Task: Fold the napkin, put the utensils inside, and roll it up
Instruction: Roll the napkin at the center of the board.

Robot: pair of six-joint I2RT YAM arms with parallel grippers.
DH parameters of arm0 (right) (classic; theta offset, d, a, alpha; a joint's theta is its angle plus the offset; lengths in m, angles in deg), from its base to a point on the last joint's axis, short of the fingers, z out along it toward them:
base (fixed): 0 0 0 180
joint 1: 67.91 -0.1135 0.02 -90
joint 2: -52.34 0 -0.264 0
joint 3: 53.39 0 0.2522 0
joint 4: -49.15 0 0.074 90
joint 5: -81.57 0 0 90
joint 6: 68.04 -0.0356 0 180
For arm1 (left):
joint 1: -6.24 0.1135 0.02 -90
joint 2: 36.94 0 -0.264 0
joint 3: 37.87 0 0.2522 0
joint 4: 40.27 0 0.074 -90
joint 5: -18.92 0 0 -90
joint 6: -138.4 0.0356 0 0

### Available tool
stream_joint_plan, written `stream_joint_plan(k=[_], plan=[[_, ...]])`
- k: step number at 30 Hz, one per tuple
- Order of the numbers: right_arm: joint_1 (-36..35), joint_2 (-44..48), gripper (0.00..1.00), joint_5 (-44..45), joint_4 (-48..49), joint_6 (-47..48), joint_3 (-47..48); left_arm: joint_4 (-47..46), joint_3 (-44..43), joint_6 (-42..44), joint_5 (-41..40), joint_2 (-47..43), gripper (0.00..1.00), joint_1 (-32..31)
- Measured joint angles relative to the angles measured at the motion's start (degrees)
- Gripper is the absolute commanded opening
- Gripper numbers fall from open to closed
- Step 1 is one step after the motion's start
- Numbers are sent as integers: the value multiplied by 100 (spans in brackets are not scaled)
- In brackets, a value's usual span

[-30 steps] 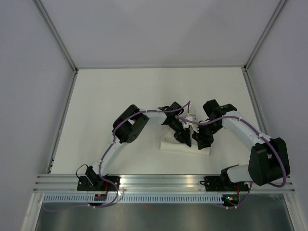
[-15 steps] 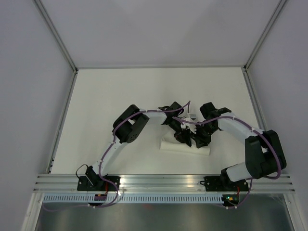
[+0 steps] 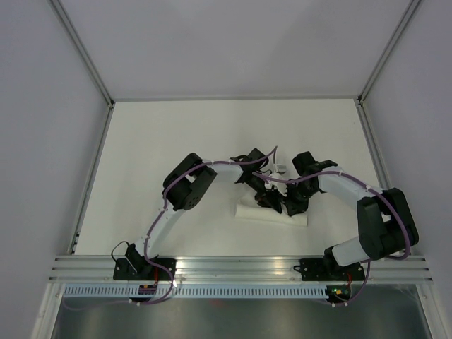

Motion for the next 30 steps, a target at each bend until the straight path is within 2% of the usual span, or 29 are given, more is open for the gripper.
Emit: stream_joint_plan(k=[8,15,21,24,30], plan=[[0,-81,18,96,267,-39,-52,-911,695,-442,-511,-463,45,273],[0,-192,17,184,437,-83,-61,-2079,1532,-918,-1121,-1021,45,922],[0,-199,18,221,459,-203,-48,-3292,2857,-1340,-1722,-2116,45,1648],[0,-201,22,271,448,-308,-4,-3464,3287,-1290,-2065,-2769,45,1928],[0,-361,23,387,420,-688,411,-3676,4092,-848,-2769,-4317,47,1875]])
